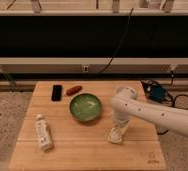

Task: Wipe the white sponge on the table

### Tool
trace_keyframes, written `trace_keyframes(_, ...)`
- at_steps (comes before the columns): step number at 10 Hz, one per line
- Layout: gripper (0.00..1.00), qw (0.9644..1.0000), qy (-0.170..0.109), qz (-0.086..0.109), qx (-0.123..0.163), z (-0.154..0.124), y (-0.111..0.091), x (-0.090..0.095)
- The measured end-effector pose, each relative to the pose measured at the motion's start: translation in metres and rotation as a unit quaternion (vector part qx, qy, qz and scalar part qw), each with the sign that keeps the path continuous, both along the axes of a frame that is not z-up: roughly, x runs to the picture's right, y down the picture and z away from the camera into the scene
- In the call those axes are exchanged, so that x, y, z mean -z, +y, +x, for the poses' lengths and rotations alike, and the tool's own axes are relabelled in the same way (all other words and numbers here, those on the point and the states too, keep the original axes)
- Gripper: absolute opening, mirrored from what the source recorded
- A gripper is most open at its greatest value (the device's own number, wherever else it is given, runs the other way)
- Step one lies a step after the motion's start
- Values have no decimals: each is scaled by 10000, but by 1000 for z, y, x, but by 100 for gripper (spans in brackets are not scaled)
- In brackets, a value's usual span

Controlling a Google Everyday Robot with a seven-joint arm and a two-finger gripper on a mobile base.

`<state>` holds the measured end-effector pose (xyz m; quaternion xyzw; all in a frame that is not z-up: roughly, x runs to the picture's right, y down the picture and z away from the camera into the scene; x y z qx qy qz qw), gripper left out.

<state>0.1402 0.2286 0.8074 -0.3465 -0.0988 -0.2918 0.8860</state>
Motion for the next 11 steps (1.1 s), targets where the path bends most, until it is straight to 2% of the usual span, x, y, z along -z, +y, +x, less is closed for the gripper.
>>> trace_keyframes(3, 1, 9998, -37, 28, 197, -5, -1, 3)
trace_keyframes(7, 1, 10000, 26, 10, 47, 5, -5, -2)
trace_keyframes(11, 1, 10000, 10, -8, 67, 12, -9, -9)
